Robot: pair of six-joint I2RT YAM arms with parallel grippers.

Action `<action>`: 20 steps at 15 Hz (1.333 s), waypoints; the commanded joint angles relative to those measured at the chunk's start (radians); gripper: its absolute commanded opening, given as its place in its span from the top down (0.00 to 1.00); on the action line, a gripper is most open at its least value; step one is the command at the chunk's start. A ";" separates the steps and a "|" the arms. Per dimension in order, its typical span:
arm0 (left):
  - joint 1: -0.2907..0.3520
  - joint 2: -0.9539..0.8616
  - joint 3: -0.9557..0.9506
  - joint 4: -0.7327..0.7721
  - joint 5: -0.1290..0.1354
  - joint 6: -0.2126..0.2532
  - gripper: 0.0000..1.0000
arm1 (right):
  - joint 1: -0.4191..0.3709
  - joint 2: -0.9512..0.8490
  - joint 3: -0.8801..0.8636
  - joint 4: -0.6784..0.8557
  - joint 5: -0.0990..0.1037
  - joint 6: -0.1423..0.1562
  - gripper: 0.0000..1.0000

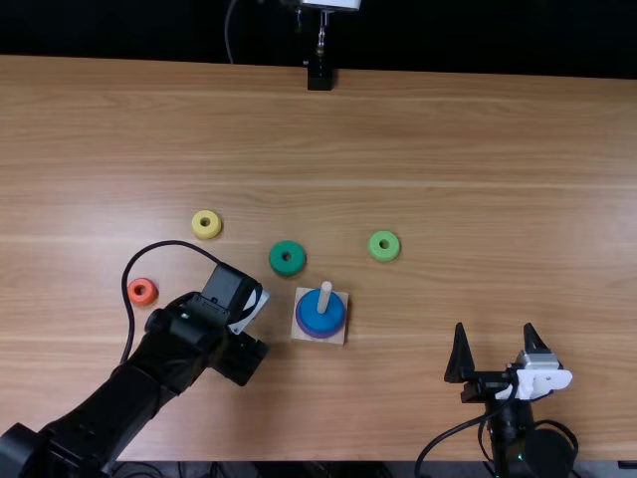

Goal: Build the Hanoi tower: stack the rings onto the peg from bottom to top in this color order: purple, dark blue, light blue, dark green, light green, yellow, orange.

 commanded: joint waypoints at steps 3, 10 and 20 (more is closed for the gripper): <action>-0.009 0.024 0.021 -0.002 0.005 0.010 0.00 | -0.004 -0.011 -0.005 0.004 0.000 0.000 0.00; -0.030 0.026 -0.020 0.002 0.005 -0.016 1.00 | -0.004 -0.011 -0.005 0.004 -0.002 0.000 0.00; -0.012 -0.008 0.273 -0.272 -0.011 -0.073 1.00 | -0.004 -0.011 -0.005 0.004 0.000 0.000 0.00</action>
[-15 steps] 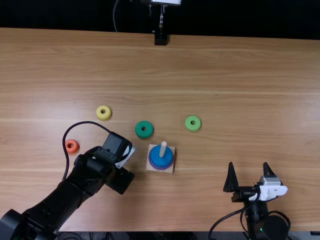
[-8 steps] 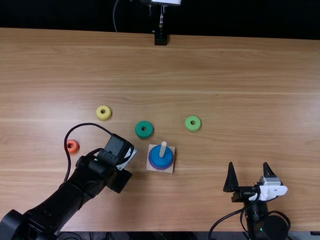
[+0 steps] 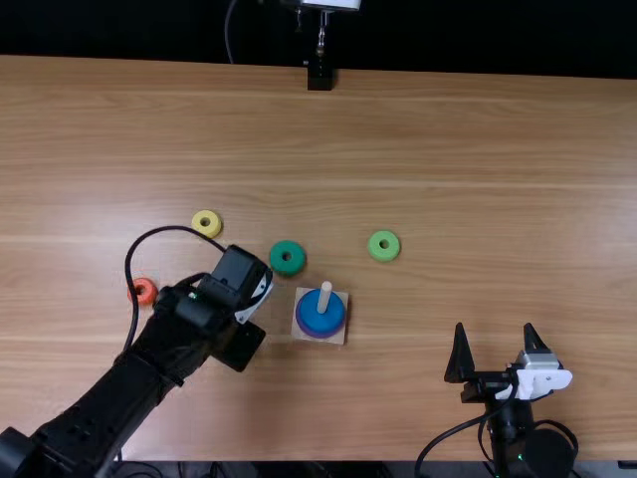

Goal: Build the Hanoi tower: stack the rings onto the peg from bottom to top in this color order: purple, dark blue, light blue, dark green, light green, yellow, orange.

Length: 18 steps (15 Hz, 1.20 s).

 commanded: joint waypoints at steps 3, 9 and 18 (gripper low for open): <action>0.018 -0.008 0.223 -0.174 0.006 -0.018 1.00 | -0.004 -0.011 -0.005 0.005 0.000 0.000 0.00; -0.017 0.078 0.586 -0.344 0.025 -0.031 1.00 | -0.004 -0.011 -0.005 0.005 -0.002 0.000 0.00; -0.191 0.244 0.888 -0.473 0.027 -0.137 1.00 | -0.004 -0.011 -0.005 0.005 -0.002 0.000 0.00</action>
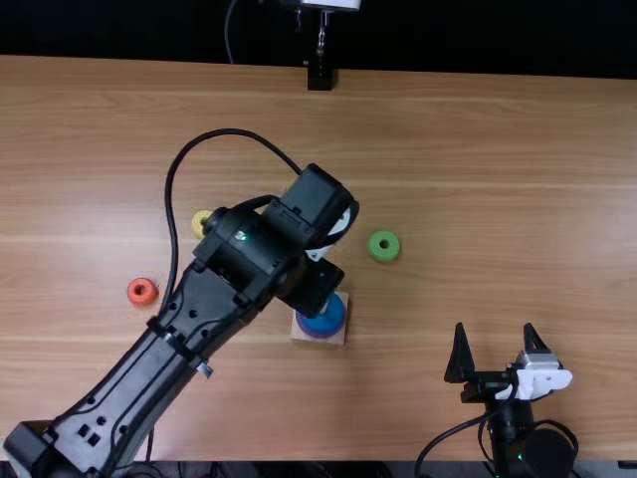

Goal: Build the Hanoi tower: stack the rings onto the peg from bottom to top in this color order: purple, dark blue, light blue, dark green, light green, yellow, orange.

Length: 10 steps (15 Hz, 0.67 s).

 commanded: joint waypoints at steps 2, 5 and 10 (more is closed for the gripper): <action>-0.031 0.030 0.035 0.000 0.004 -0.030 1.00 | -0.004 -0.011 -0.005 0.005 -0.002 0.000 0.00; -0.055 0.056 0.036 -0.002 0.004 -0.030 1.00 | -0.004 -0.011 -0.005 0.005 -0.002 0.000 0.00; -0.072 0.093 0.064 0.000 0.004 -0.028 1.00 | -0.004 -0.011 -0.005 0.005 -0.002 0.000 0.00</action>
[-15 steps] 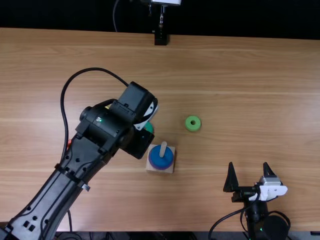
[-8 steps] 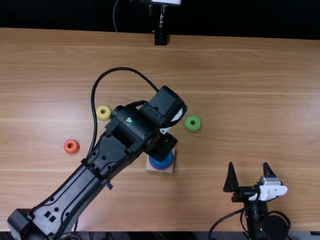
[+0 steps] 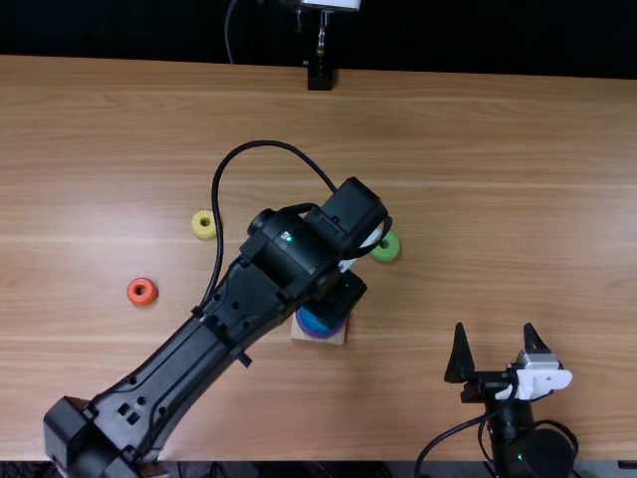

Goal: Build the Hanoi tower: stack the rings onto the peg from bottom to top in this color order: purple, dark blue, light blue, dark green, light green, yellow, orange.

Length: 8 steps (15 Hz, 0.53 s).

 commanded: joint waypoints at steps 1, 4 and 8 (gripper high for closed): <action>-0.011 0.012 0.047 0.000 -0.001 -0.011 1.00 | -0.004 -0.011 -0.005 0.004 -0.002 0.000 0.00; -0.012 0.041 0.076 0.000 -0.001 -0.011 1.00 | -0.004 -0.011 -0.005 0.004 -0.002 0.000 0.00; -0.011 0.041 0.069 -0.002 -0.001 -0.011 1.00 | -0.004 -0.011 -0.005 0.004 -0.002 0.000 0.00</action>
